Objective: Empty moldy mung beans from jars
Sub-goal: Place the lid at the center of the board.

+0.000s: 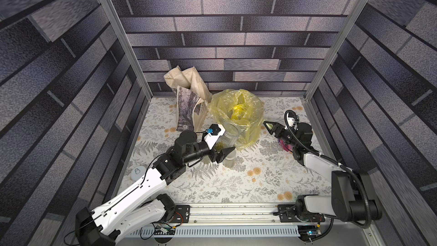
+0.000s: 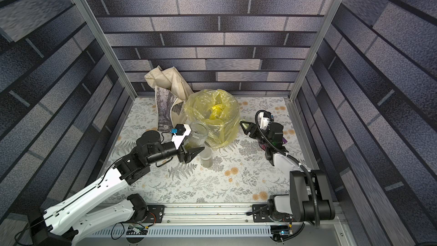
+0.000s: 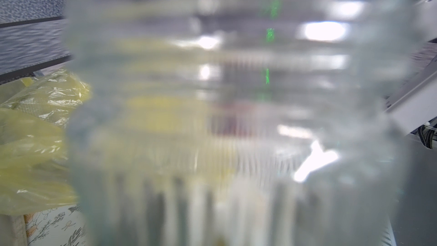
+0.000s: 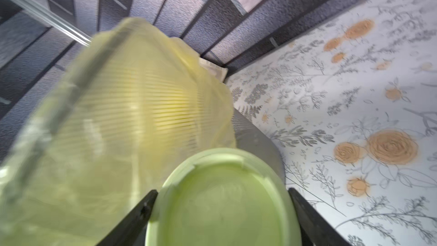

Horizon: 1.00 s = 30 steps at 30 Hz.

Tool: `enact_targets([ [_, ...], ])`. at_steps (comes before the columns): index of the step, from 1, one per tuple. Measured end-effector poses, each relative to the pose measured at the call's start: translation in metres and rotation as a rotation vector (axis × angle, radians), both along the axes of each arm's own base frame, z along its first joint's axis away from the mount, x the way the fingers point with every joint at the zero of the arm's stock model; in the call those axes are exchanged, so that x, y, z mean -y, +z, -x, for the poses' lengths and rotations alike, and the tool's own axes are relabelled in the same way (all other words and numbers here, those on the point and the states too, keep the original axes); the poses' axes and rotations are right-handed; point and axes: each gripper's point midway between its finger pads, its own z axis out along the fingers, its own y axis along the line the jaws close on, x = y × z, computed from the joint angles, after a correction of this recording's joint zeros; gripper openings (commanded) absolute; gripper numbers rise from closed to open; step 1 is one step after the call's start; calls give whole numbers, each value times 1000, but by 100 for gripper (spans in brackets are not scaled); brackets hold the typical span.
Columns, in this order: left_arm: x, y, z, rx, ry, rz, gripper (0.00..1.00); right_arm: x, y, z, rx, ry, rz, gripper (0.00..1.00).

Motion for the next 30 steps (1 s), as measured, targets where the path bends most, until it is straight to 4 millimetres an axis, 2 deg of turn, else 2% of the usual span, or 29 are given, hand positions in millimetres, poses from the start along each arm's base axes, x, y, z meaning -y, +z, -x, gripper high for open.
enact_targets([
  [4,0,1,0,4,4,2,68,6,-42,-17,-86,-30,2,57],
  [8,2,1,1,5,-1,2,68,9,-67,-26,-134,-52,7,56],
  [14,4,-3,0,-4,-3,-7,69,14,-73,-32,-132,-82,43,58],
  [20,11,-20,-7,-42,-4,-42,69,22,-82,-34,-146,-111,108,64],
  [21,12,-23,-8,-47,-4,-47,69,24,-85,-33,-154,-117,120,67],
  [23,13,-25,-9,-53,-4,-52,69,26,-90,-32,-166,-122,140,80],
  [26,13,-23,-9,-50,-5,-50,69,28,-94,-31,-175,-129,161,86],
  [29,14,-19,-9,-43,-8,-44,69,30,-96,-30,-176,-132,176,100],
  [30,15,-18,-8,-41,-10,-42,69,30,-96,-30,-178,-135,184,100],
])
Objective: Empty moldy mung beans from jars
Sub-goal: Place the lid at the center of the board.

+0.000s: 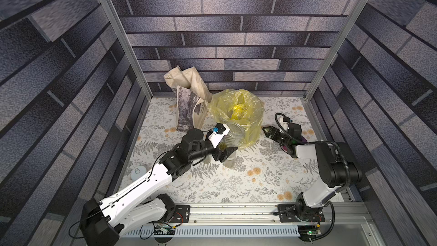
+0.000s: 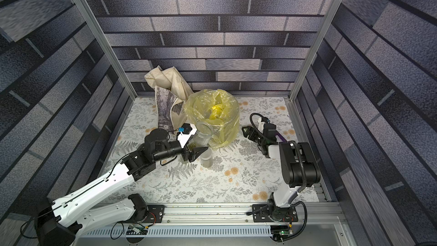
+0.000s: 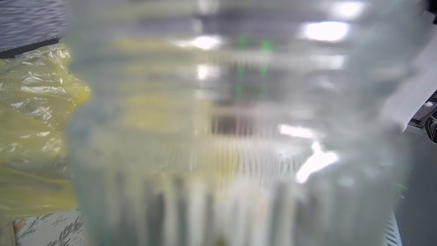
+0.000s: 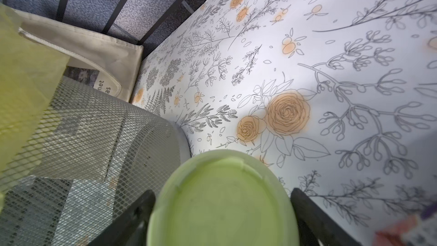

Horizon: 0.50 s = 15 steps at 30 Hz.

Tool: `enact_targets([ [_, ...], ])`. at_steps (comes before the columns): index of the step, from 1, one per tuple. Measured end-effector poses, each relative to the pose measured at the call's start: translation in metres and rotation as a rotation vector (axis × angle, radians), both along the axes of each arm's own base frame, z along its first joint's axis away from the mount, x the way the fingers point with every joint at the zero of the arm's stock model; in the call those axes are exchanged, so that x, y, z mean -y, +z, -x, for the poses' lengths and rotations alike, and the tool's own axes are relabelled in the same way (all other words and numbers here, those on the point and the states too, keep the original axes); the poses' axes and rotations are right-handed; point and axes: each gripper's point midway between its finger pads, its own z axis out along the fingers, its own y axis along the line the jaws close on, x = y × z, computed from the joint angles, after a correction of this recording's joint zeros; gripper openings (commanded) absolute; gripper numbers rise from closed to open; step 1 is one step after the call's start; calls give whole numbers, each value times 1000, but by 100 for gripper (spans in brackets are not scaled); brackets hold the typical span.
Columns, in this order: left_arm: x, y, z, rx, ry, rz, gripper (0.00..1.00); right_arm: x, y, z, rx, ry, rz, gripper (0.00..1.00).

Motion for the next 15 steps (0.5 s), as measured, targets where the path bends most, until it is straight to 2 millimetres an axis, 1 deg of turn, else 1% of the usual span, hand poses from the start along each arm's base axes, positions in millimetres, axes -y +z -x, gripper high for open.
enact_targets([
  [2,1,2,2,3,-6,3,69,3,2,1,4,-7,22,100],
  [4,3,3,3,4,-11,4,69,6,9,2,15,-18,53,100],
  [8,5,5,6,7,-22,7,69,12,33,3,74,-39,103,100],
  [12,7,5,9,7,-31,7,69,11,47,7,106,-37,134,100],
  [15,8,5,11,9,-35,7,69,7,54,15,117,-29,184,100],
])
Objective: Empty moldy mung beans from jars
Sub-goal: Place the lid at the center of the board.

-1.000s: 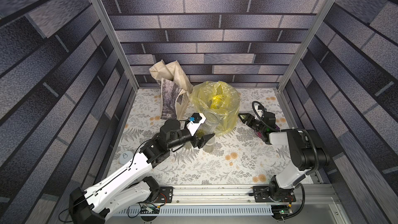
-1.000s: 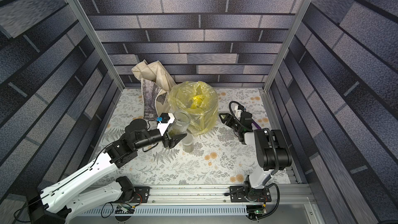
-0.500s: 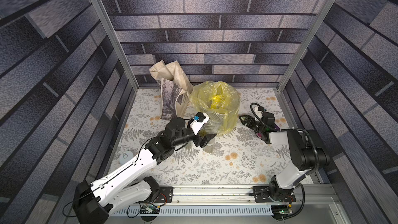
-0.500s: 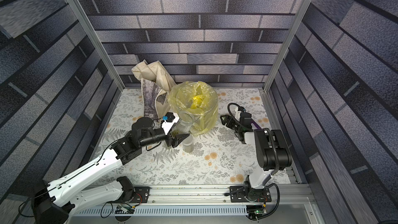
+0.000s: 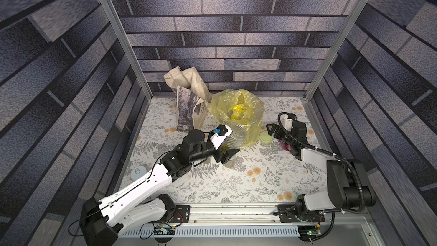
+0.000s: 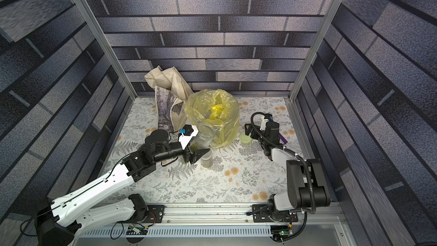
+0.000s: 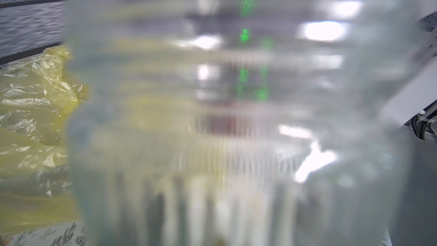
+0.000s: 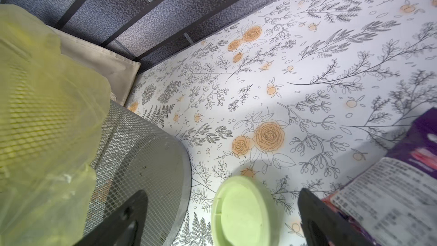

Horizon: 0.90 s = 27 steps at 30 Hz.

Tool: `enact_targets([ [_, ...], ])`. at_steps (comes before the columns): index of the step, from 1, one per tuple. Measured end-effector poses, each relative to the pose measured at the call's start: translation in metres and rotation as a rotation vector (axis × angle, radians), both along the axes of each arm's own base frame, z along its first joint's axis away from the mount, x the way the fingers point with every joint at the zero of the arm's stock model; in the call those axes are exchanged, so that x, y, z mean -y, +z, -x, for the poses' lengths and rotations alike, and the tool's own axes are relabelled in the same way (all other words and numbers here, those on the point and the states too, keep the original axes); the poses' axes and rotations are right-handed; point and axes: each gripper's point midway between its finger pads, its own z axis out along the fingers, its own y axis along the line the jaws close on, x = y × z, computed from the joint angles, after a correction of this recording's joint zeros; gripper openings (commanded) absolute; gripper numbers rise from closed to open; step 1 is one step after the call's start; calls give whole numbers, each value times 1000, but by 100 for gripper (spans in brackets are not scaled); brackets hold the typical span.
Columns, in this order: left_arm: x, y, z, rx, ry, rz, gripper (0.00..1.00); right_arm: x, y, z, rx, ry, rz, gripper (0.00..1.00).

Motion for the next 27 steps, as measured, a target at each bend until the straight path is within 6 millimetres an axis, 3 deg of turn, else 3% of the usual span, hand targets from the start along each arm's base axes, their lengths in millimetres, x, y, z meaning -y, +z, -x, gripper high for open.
enact_targets([
  [5,-3,9,5,20,1,18,70,-39,26,29,56,111,104,99],
  [9,-5,17,10,36,-2,33,70,-55,46,44,101,159,109,100],
  [12,-6,20,14,43,-7,41,71,-67,48,59,104,183,157,100],
  [16,-6,19,16,39,-7,45,71,-102,42,85,91,303,215,100],
  [27,-9,10,18,7,10,16,71,-96,31,82,61,272,223,100],
])
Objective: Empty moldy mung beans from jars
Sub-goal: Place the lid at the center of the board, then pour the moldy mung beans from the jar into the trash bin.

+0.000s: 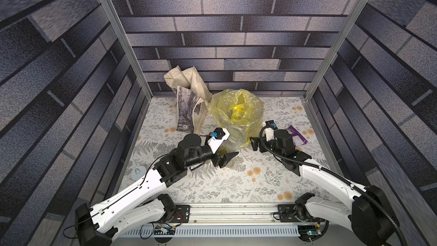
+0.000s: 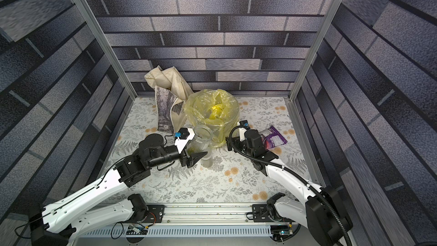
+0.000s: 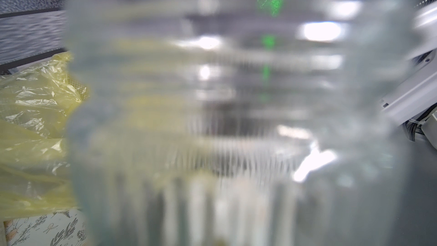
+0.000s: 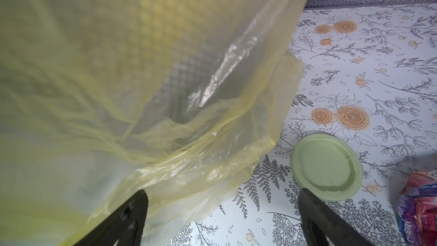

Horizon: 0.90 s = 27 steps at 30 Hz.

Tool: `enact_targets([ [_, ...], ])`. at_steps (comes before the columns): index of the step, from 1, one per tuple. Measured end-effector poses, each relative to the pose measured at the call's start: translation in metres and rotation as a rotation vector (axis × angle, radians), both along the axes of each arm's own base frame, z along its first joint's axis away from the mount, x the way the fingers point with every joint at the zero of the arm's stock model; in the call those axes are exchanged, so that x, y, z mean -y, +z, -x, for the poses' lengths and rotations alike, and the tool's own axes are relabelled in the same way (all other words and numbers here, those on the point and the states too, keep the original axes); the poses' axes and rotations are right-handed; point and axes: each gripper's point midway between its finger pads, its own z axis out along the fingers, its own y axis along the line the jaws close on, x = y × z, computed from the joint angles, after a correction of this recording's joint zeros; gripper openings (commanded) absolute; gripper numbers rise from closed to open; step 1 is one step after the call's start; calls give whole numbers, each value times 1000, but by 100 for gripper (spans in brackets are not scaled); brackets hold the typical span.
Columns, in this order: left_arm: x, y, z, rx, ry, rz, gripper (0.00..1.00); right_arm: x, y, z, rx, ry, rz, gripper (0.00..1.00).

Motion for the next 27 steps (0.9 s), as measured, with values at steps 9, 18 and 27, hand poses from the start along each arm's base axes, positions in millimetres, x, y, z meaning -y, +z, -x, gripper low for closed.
enact_targets([
  [9,-3,-5,-2,-12,18,-18,71,45,10,-20,-3,-131,-90,100],
  [18,-1,-7,-2,-27,19,-34,71,45,26,-12,39,-109,-118,100],
  [27,7,1,-8,-34,15,-42,71,43,47,5,81,-68,-157,100],
])
